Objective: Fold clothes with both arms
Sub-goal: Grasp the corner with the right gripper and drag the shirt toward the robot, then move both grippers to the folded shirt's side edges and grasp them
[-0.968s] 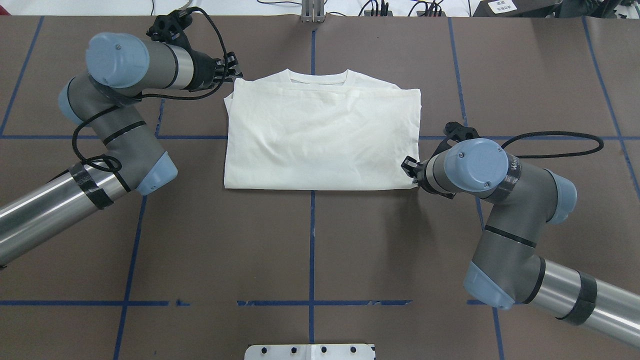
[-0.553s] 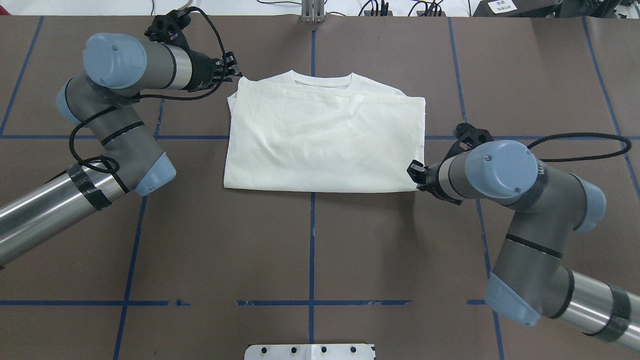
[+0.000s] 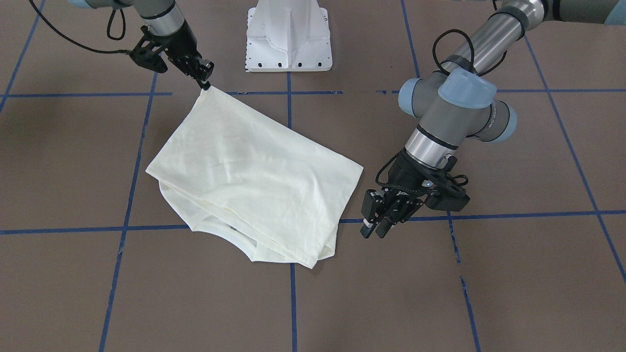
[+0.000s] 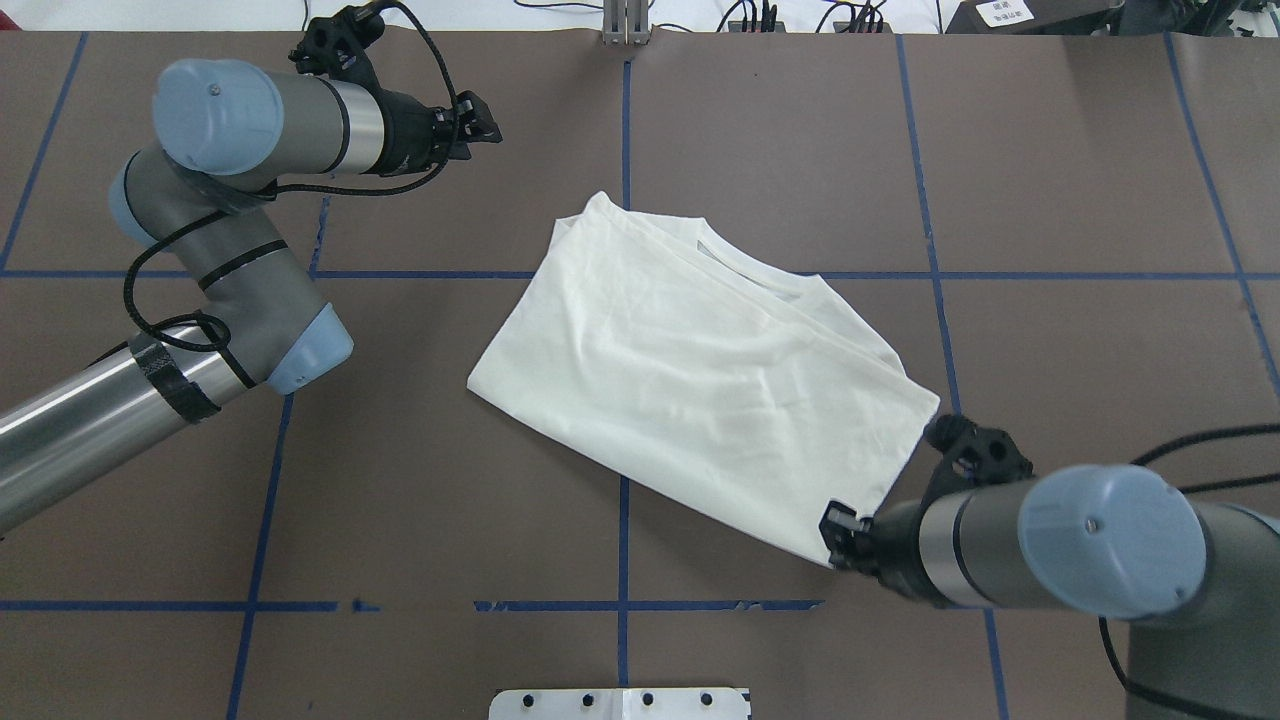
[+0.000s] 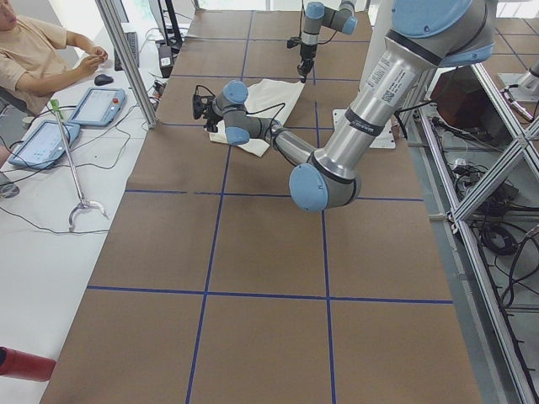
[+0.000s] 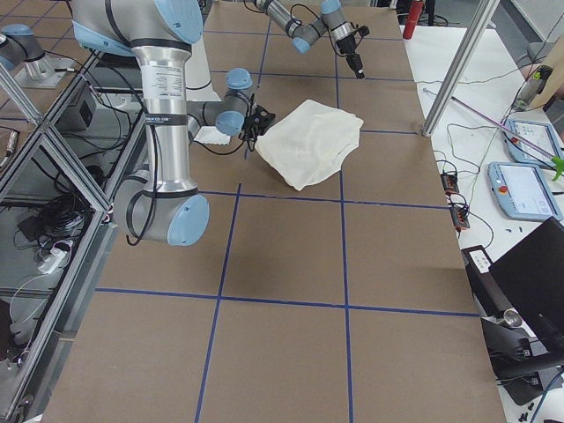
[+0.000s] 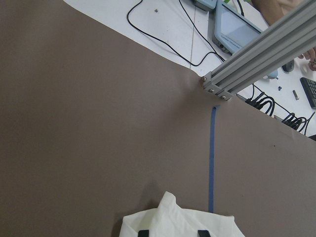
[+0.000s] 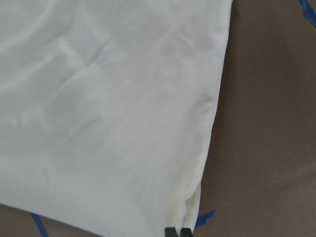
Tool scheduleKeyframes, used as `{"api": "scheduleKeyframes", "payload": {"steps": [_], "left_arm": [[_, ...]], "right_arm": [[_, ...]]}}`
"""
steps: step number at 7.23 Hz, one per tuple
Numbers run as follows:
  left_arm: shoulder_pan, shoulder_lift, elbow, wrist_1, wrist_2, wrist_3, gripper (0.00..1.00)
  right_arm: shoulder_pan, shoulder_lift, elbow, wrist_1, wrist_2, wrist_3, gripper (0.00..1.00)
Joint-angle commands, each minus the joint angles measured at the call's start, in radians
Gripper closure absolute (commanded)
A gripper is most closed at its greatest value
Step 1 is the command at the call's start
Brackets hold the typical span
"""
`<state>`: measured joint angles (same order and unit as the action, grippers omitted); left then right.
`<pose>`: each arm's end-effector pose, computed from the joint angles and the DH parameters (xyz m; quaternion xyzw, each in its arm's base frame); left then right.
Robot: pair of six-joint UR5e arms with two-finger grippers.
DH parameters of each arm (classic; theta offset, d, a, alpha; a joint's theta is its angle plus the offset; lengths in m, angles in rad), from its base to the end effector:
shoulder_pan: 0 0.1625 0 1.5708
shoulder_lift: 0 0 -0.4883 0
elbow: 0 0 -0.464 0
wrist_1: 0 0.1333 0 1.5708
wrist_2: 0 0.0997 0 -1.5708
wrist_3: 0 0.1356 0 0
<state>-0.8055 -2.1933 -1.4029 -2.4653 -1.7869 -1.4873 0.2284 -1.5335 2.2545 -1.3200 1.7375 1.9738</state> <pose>0.5156 -0.6872 0.2873 0.1910 0.5968 -0.2112 0.7502 -0.4945 -0.2287 0.3372 -0.1139 -0.4572 0.2366 0.8497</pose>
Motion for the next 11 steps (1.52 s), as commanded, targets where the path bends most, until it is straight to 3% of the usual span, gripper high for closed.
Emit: {"api": "scheduleKeyframes", "payload": {"steps": [1, 2, 3, 5, 7, 8, 9, 10, 11], "left_arm": [[0.002, 0.045, -0.071, -0.003, -0.02, -0.002, 0.35], [0.0, 0.05, -0.099, 0.002, -0.075, -0.037, 0.35], [0.006, 0.087, -0.14, 0.006, -0.148, -0.159, 0.25], [0.011, 0.107, -0.183, 0.095, -0.288, -0.243, 0.23], [0.147, 0.128, -0.258, 0.318, -0.267, -0.35, 0.23], [0.217, 0.126, -0.29, 0.448, -0.211, -0.352, 0.24], [0.265, 0.125, -0.307, 0.521, -0.151, -0.37, 0.25], [0.296, 0.122, -0.3, 0.537, -0.144, -0.375, 0.28], [0.336, 0.13, -0.289, 0.539, -0.143, -0.379, 0.32]], "right_arm": [[-0.255, -0.08, 0.066, -0.002, -0.041, 0.056, 0.48], [-0.349, -0.088, 0.06, -0.019, -0.147, 0.057, 0.0], [-0.377, -0.083, 0.06, -0.068, -0.23, 0.057, 0.0], [-0.235, -0.07, 0.071, -0.071, -0.24, 0.056, 0.0], [0.004, 0.002, 0.038, -0.071, -0.215, 0.037, 0.0], [0.144, 0.091, -0.067, -0.067, -0.141, -0.039, 0.0], [0.239, 0.174, -0.164, -0.067, -0.074, -0.135, 0.0], [0.288, 0.199, -0.221, -0.065, -0.072, -0.172, 0.0], [0.322, 0.208, -0.231, -0.067, -0.055, -0.221, 0.0]]}}
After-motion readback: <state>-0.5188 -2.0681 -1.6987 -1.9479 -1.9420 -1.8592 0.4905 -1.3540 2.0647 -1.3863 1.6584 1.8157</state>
